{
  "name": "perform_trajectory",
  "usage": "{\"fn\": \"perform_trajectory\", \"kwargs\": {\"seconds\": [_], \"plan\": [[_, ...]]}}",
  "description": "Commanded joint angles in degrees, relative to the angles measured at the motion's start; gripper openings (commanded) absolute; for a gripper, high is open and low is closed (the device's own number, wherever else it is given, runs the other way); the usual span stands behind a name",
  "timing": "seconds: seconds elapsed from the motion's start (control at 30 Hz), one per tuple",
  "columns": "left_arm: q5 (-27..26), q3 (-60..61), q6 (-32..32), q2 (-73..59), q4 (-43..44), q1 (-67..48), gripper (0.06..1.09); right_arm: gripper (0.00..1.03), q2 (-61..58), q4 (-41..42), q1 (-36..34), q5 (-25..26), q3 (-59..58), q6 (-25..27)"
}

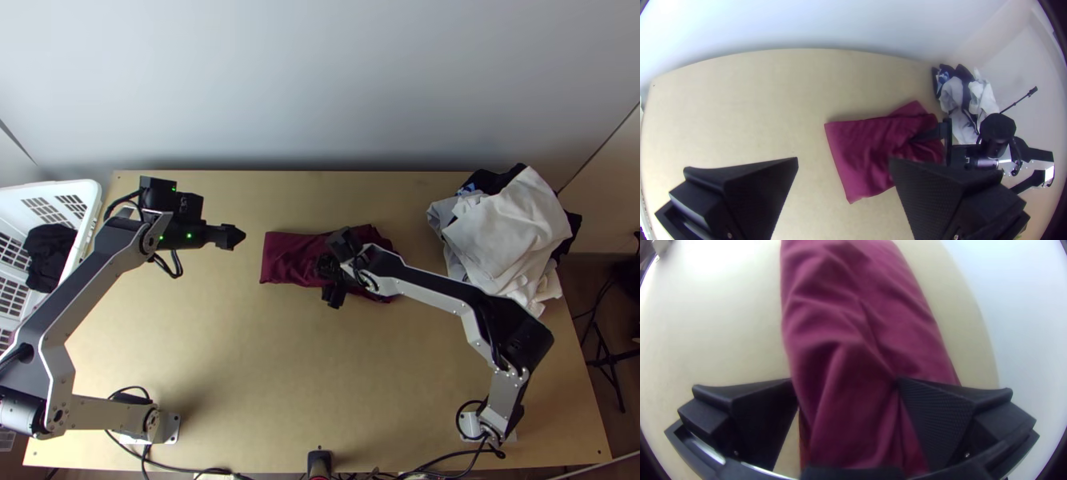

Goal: Fold the t-shirt

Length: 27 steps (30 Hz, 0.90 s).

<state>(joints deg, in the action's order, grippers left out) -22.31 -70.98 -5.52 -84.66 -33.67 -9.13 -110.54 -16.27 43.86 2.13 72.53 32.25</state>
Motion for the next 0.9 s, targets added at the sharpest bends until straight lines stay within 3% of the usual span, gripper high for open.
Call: {"fn": "perform_trajectory", "kwargs": {"seconds": [0.0, 0.13, 0.47, 0.87], "plan": [[-0.02, 1.11, 0.07, 0.82, 0.18, 0.69, 1.05, 0.61, -4.51, -1.04, -1.58, 0.51, 4.99, -2.28], [-0.02, 1.55, -0.11, 1.17, 0.18, 0.86, 1.05, 0.02, -5.39, -1.22, -1.67, 0.51, 5.16, -4.04], [-0.02, 3.48, -1.07, 4.33, 0.1, 2.8, 1.05, 0.03, 3.84, -1.83, -2.28, 0.51, 9.12, -11.16], [0.07, 5.24, -2.04, 8.73, -2.63, 6.05, 1.04, 0.03, 17.9, -7.11, -13.71, 0.51, 18.52, -14.58]]}}
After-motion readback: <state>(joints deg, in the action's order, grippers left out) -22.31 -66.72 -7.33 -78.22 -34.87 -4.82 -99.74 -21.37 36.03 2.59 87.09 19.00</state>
